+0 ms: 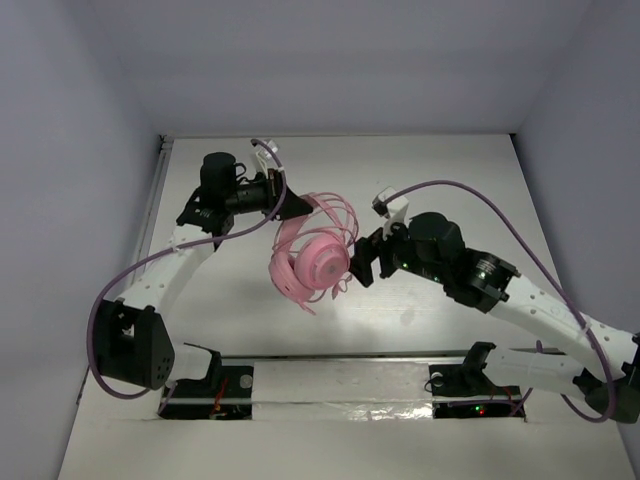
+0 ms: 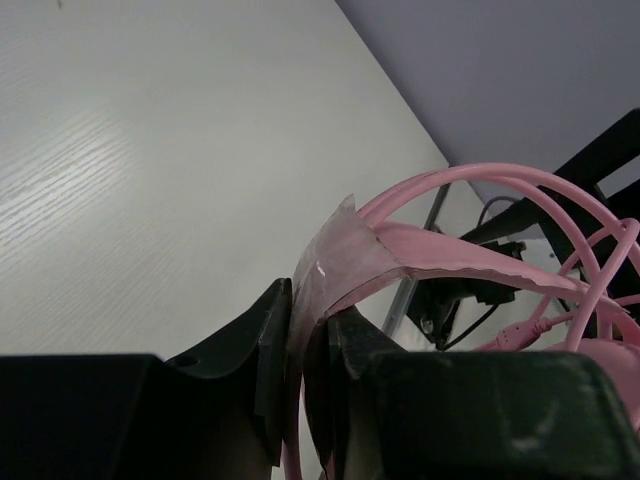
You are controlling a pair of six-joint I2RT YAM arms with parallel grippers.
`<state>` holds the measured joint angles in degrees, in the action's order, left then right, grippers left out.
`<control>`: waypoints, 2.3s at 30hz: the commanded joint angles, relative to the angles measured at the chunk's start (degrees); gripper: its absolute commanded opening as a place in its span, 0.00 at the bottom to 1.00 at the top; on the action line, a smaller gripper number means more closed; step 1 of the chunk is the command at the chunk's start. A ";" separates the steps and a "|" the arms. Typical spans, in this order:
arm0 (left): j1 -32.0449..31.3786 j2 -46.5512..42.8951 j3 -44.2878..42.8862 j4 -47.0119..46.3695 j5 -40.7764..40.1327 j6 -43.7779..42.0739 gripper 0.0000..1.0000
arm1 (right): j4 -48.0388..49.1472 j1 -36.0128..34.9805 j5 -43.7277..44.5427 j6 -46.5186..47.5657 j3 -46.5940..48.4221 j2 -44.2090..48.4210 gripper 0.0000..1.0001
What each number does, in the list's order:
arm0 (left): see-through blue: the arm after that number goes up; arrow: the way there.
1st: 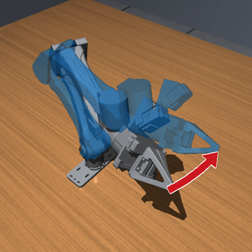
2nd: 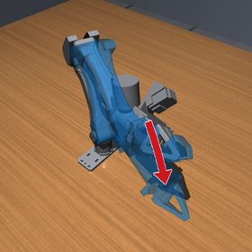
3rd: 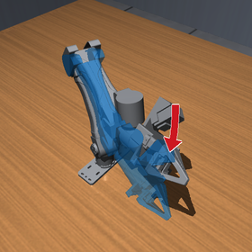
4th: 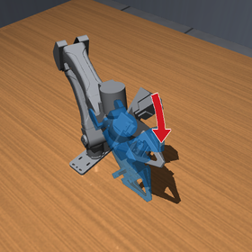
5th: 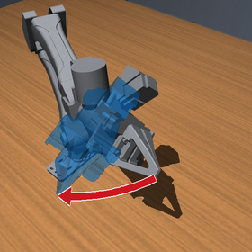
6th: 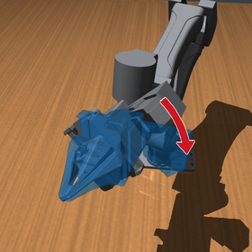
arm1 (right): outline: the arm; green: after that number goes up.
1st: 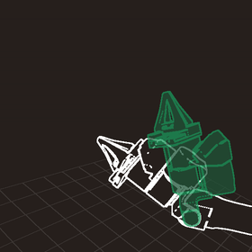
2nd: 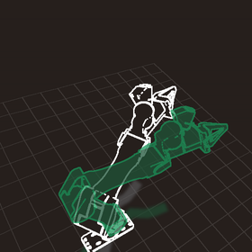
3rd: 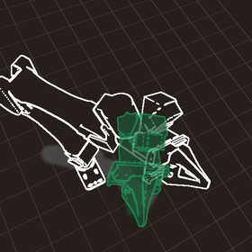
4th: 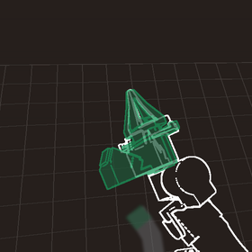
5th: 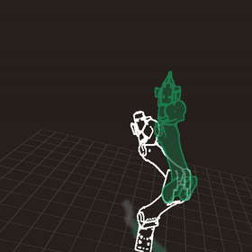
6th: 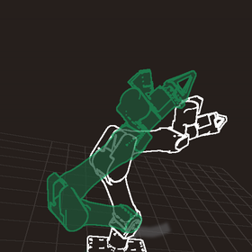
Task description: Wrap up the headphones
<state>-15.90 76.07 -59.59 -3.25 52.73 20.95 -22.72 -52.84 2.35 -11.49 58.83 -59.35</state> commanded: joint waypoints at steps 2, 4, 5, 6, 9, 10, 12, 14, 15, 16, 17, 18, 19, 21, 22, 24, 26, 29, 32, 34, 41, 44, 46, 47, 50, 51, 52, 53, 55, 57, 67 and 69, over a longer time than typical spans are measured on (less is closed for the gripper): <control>1.84 -0.40 -2.81 -6.76 -1.40 10.15 0.00 | 5.76 -0.95 -14.90 1.82 -0.82 4.24 0.92; 3.06 -0.66 -1.58 -9.67 -1.40 12.62 0.00 | 4.88 -0.95 -15.97 1.82 -0.64 4.95 0.92; 3.07 -0.84 -1.14 -11.24 -1.23 13.67 0.00 | 4.53 -0.95 -15.97 1.82 -0.64 5.21 0.92; 3.07 -1.19 0.17 -13.26 -0.70 14.98 0.00 | 4.18 -0.95 -15.80 1.82 -0.73 5.30 0.93; 3.68 -1.72 1.67 -18.63 0.27 18.77 0.00 | 4.26 -0.95 -14.48 1.64 -0.82 6.26 0.93; 4.29 -1.89 1.85 -19.94 0.27 19.21 0.00 | 4.52 -0.95 -14.39 1.56 -1.17 6.70 0.93; 4.30 -2.68 2.37 -20.40 -0.69 19.48 0.00 | 5.31 -0.95 -15.62 1.55 -1.26 7.93 0.93; 5.44 -3.65 2.90 -19.87 -2.63 18.69 0.00 | 6.02 -0.95 -16.67 1.29 -1.61 9.59 0.93; 5.44 -4.61 3.77 -19.70 -2.98 18.08 0.00 | 6.63 -0.95 -16.50 1.29 -1.79 10.30 0.93; 6.14 -5.14 4.13 -18.39 -4.11 17.38 0.00 | 6.81 -0.95 -16.24 1.12 -1.87 10.92 0.93; 6.14 -5.84 4.48 -17.33 -5.00 16.50 0.00 | 6.90 -0.95 -14.76 0.94 -1.96 11.45 0.93; 6.93 -7.50 5.44 -16.45 -5.79 14.49 0.00 | 7.34 -0.95 -13.61 0.59 -2.05 12.67 0.92; 6.94 -8.65 6.15 -15.22 -6.75 13.86 0.00 | 7.77 -0.95 -12.56 0.33 -2.22 13.47 0.92; 8.42 -11.89 8.43 -14.25 -7.20 12.20 0.00 | 9.18 -0.95 -10.09 -0.29 -3.02 15.83 0.92; 8.43 -12.96 8.79 -11.72 -7.90 11.31 0.00 | 9.71 -0.95 -9.13 -0.55 -3.37 16.63 0.92; 9.92 -15.50 9.67 -7.07 -8.52 8.69 0.00 | 10.41 -0.95 -6.31 -1.26 -3.72 18.30 0.92; 10.63 -16.92 9.41 -2.40 -11.41 5.52 0.00 | 10.59 -0.95 -2.64 -2.13 -3.81 18.92 0.92; 10.63 -18.15 7.57 5.51 -17.21 -0.01 0.00 | 10.50 -0.95 2.99 -3.62 -4.07 19.54 0.91; 10.63 -16.23 5.19 9.30 -20.47 -2.22 0.00 | 10.68 -0.95 6.77 -5.29 -4.77 19.98 0.91; 10.63 -13.86 4.84 7.66 -21.35 -2.06 0.00 | 11.03 -0.95 7.40 -5.48 -5.39 20.07 0.90; 7.21 -1.29 3.61 -3.86 -25.21 2.60 0.00 | 13.49 -0.95 7.14 -6.71 -7.23 19.80 0.90; 3.52 6.35 1.24 -9.48 -28.03 5.59 0.00 | 14.81 -0.95 6.97 -6.88 -7.85 18.92 0.90; 1.24 12.67 -0.96 -13.25 -29.61 7.25 0.00 | 15.86 -0.95 6.97 -6.88 -8.20 18.75 0.89; 0.53 14.61 -1.83 -14.67 -29.61 9.09 0.00 | 16.13 -0.95 6.71 -6.88 -8.38 18.75 0.89; -1.94 21.56 -5.43 -18.72 -29.79 12.26 0.00 | 16.48 -0.95 6.18 -6.88 -8.55 18.22 0.89; -2.46 24.53 -7.80 -19.25 -29.79 12.71 0.00 | 16.57 -0.95 6.18 -6.88 -8.64 18.13 0.89; -3.08 26.13 -8.95 -19.69 -29.96 13.23 0.00 | 16.57 -0.95 6.18 -6.88 -8.90 18.04 0.89; -4.13 27.54 -10.09 -19.69 -30.14 13.50 0.00 | 16.57 -0.95 6.26 -6.97 -8.99 17.96 0.89; -4.92 31.14 -13.35 -19.08 -30.93 13.94 0.00 | 16.66 -0.95 6.35 -7.15 -9.17 17.96 0.89; -5.63 34.12 -15.45 -19.08 -31.28 15.08 0.00 | 16.66 -0.95 6.44 -7.15 -9.26 17.87 0.89; -12.74 41.52 -18.37 -18.20 -36.81 18.34 0.00 | 17.80 -0.95 11.62 -9.08 -9.78 17.25 0.89; -12.75 40.83 -16.88 -18.81 -37.78 18.86 0.00 | 17.71 -0.95 12.67 -9.96 -9.70 17.43 0.90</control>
<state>-27.75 119.77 -75.31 -17.30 15.16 35.62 -8.58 -53.36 11.81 -19.77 49.65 -42.41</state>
